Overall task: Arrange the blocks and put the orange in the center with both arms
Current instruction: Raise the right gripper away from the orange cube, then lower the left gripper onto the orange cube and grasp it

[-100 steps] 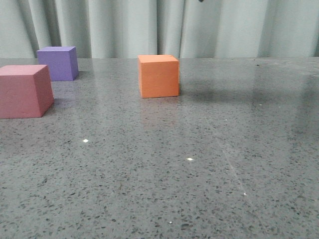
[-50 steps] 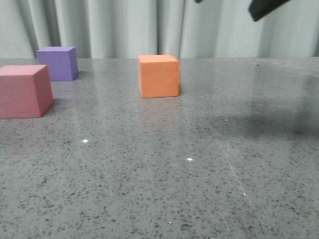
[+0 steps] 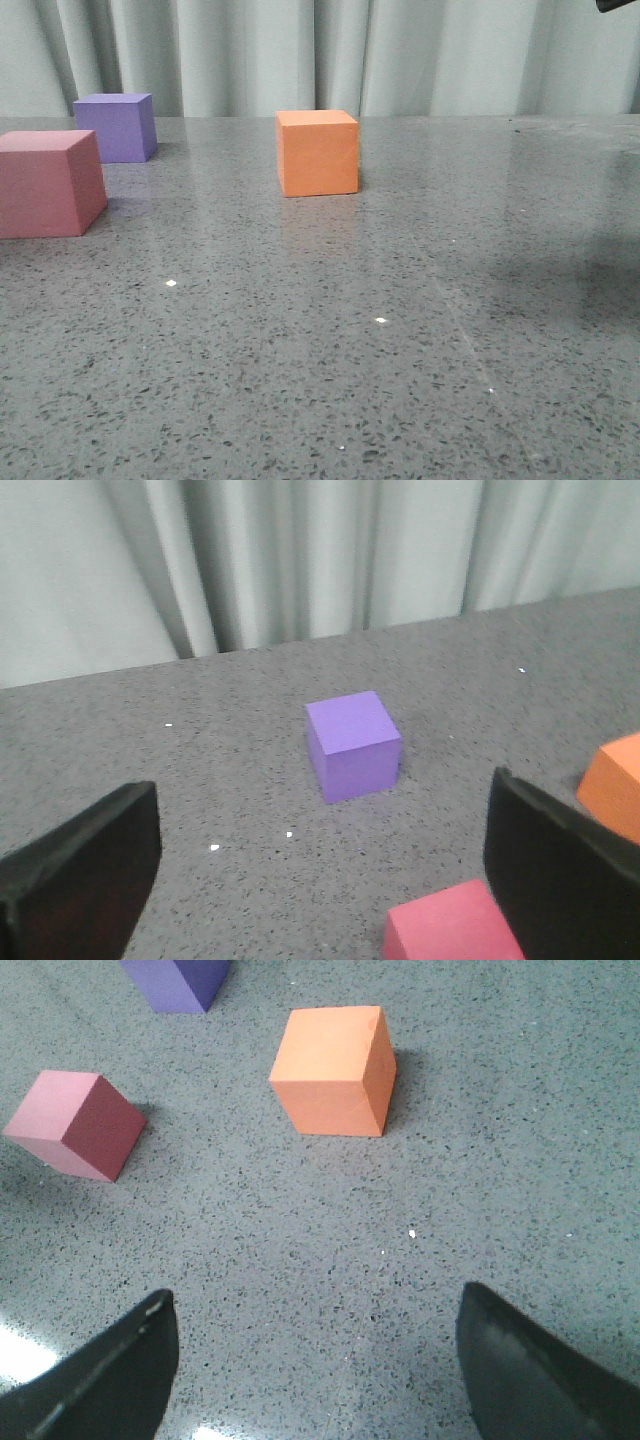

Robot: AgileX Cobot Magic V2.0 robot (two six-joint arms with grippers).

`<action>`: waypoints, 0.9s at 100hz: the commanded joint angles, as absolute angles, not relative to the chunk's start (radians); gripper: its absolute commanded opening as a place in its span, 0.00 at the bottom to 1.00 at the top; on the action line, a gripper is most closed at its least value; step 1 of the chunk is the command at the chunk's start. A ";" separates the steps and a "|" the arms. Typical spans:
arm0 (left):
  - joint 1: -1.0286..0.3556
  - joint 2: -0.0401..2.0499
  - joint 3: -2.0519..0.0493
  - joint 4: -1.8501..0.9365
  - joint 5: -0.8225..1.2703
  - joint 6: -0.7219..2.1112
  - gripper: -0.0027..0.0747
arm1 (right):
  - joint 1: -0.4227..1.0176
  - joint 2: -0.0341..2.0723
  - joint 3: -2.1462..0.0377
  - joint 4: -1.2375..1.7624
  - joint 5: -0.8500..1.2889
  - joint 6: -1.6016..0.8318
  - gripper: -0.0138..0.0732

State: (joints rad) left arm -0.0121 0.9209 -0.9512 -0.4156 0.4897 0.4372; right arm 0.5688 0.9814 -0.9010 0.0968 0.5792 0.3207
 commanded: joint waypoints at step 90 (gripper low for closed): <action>-0.422 1.738 -1.835 -0.488 1.025 1.003 0.84 | 0.569 0.964 -0.925 0.089 0.500 0.308 0.81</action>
